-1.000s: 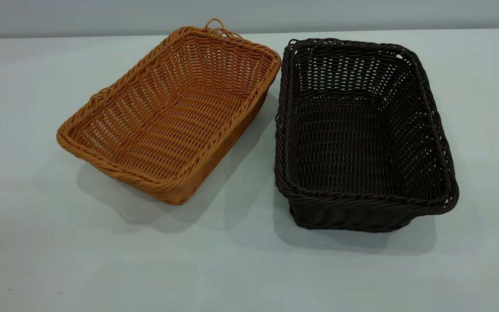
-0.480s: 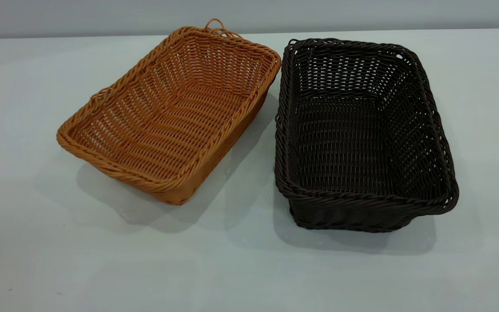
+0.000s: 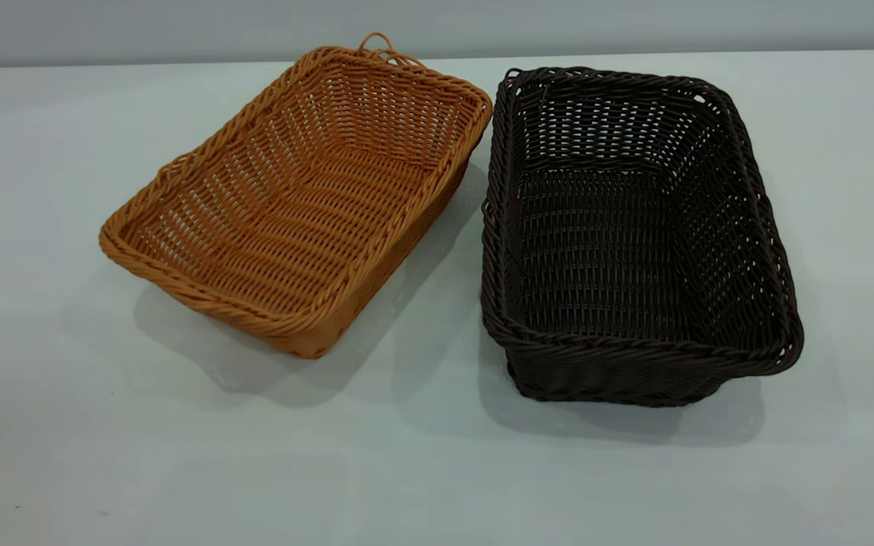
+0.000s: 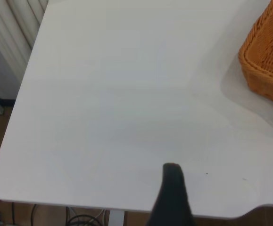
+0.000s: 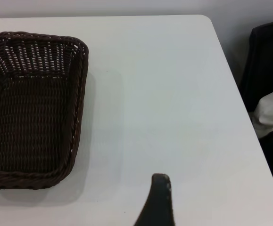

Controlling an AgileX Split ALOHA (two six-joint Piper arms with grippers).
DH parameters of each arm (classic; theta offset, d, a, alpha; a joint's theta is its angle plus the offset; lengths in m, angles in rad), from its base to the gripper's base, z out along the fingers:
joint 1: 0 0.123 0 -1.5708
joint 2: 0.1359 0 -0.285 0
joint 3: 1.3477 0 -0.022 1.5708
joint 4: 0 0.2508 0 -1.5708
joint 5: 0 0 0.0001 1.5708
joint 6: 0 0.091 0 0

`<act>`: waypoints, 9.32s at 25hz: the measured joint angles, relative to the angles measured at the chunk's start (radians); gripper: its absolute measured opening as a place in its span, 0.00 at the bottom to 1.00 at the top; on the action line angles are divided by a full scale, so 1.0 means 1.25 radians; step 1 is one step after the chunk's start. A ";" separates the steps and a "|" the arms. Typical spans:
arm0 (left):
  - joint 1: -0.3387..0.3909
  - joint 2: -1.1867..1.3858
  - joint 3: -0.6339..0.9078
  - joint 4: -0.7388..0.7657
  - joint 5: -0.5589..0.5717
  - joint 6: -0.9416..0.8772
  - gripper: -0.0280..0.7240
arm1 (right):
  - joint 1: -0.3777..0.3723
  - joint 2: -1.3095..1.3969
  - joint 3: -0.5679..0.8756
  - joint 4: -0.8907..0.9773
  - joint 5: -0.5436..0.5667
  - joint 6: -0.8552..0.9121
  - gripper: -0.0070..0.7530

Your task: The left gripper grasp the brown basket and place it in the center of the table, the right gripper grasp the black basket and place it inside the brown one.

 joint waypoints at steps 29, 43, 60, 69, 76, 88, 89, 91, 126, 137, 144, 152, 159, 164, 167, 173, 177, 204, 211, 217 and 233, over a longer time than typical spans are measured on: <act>0.000 0.790 -0.223 -0.003 -0.509 0.012 0.76 | 0.000 0.000 0.000 0.016 0.000 0.000 0.79; -0.178 1.392 -0.506 -0.022 -0.647 0.101 0.76 | 0.000 0.000 0.000 0.016 0.000 0.003 0.79; -0.209 1.864 -0.827 -0.031 -0.651 0.152 0.76 | 0.000 0.114 -0.024 0.026 -0.042 0.011 0.79; -0.210 1.957 -0.846 -0.041 -0.669 0.151 0.46 | 0.000 0.461 -0.125 0.218 -0.110 -0.015 0.79; -0.211 1.933 -0.873 -0.052 -0.655 0.152 0.15 | 0.000 0.726 -0.135 0.520 -0.120 -0.195 0.79; -0.195 1.746 -0.888 -0.032 -0.721 0.149 0.15 | 0.157 1.095 -0.136 0.734 -0.193 -0.046 0.79; -0.195 1.742 -0.888 -0.032 -0.725 0.149 0.15 | 0.178 1.120 -0.136 0.739 -0.205 -0.025 0.79; -0.195 1.740 -0.888 -0.031 -0.726 0.149 0.14 | 0.217 1.162 -0.138 0.754 -0.235 0.014 0.79; -0.194 1.740 -0.888 -0.027 -0.737 0.154 0.14 | 0.308 1.660 -0.208 1.054 -0.647 -0.055 0.77; -0.126 1.722 -0.888 -0.024 -0.707 0.156 0.14 | 0.281 1.662 -0.239 1.069 -0.851 -0.090 0.21; -0.114 1.701 -0.888 -0.024 -0.681 0.199 0.14 | 0.132 1.661 -0.239 1.020 -0.810 -0.254 0.11; -0.124 1.709 -0.888 -0.106 -0.558 0.461 0.14 | -0.156 1.534 -0.287 0.946 -0.608 -0.562 0.11; -0.206 1.736 -0.888 -0.300 -0.388 0.916 0.14 | -0.331 1.460 -0.426 0.883 -0.383 -0.574 0.11; -0.284 1.791 -0.888 -0.359 -0.373 1.121 0.14 | -0.355 1.460 -0.486 0.810 -0.268 -0.544 0.11; -0.341 1.826 -0.888 -0.363 -0.405 1.151 0.14 | -0.355 1.460 -0.500 0.804 -0.241 -0.538 0.11; -0.418 1.859 -0.888 -0.367 -0.462 1.155 0.15 | -0.355 1.460 -0.501 0.789 -0.221 -0.533 0.11; -0.428 1.861 -0.888 -0.372 -0.465 1.148 0.23 | -0.355 1.460 -0.501 0.789 -0.195 -0.533 0.11; -0.108 1.741 -0.890 -0.377 -0.562 0.597 0.80 | 0.103 1.481 -0.502 0.680 -0.293 -0.257 0.11; -0.053 1.741 -0.890 -0.377 -0.556 0.590 0.80 | 0.238 1.585 -0.504 0.713 -0.409 -0.220 0.11; -0.052 1.741 -0.890 -0.377 -0.537 0.590 0.80 | 0.278 1.650 -0.553 0.764 -0.437 -0.211 0.11; -0.052 1.741 -0.890 -0.377 -0.532 0.591 0.80 | 0.284 1.690 -0.559 0.749 -0.477 -0.180 0.11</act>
